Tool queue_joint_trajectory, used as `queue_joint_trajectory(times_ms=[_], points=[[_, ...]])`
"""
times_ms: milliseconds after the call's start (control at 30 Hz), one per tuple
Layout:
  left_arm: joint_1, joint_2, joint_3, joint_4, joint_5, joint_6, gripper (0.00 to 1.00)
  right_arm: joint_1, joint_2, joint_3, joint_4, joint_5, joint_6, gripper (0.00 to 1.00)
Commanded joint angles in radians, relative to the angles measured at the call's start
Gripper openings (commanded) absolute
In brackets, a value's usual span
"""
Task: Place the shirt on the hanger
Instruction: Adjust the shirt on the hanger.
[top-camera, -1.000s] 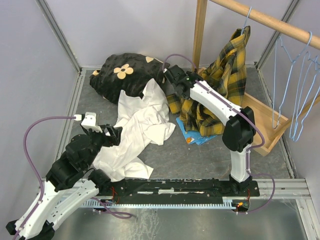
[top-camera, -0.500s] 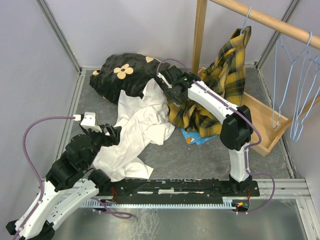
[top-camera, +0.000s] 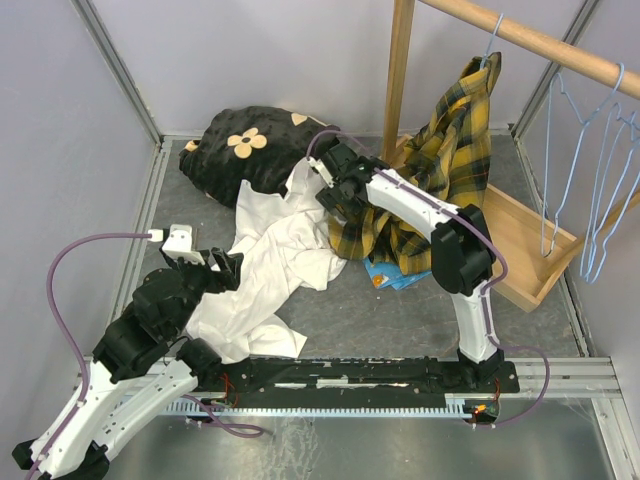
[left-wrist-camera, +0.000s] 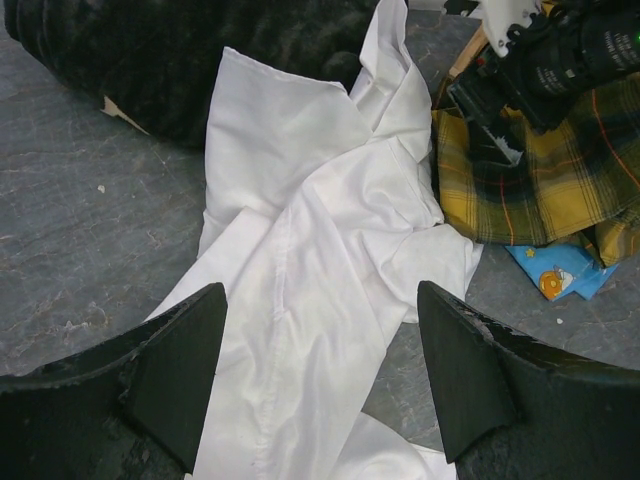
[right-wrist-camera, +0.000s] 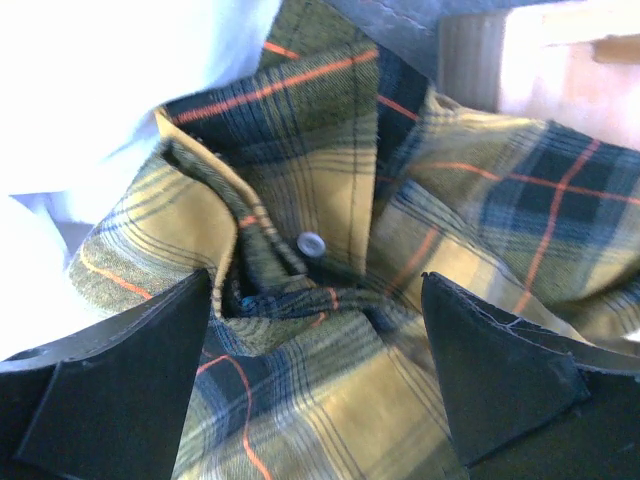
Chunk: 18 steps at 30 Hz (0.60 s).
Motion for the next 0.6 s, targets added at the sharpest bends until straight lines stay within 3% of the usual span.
queue_joint_trajectory(times_ms=[0, 300, 367, 467, 567], points=[[0.004, 0.0, 0.0, 0.044, -0.022, -0.028, 0.82, -0.003, 0.06, 0.03, 0.088, -0.065, -0.017, 0.93], [0.004, -0.01, -0.001, 0.043, -0.031, -0.031, 0.83, -0.03, 0.19, 0.1, 0.061, -0.07, 0.013, 0.87], [0.004, -0.011, -0.001, 0.043, -0.032, -0.03, 0.83, -0.037, 0.192, 0.093, 0.056, -0.066, 0.019, 0.75], [0.004, -0.008, -0.001, 0.043, -0.032, -0.03, 0.83, -0.045, 0.178, 0.065, 0.059, -0.044, 0.03, 0.49], [0.003, -0.008, -0.001, 0.042, -0.031, -0.03, 0.83, -0.058, 0.145, 0.037, 0.063, -0.014, 0.042, 0.13]])
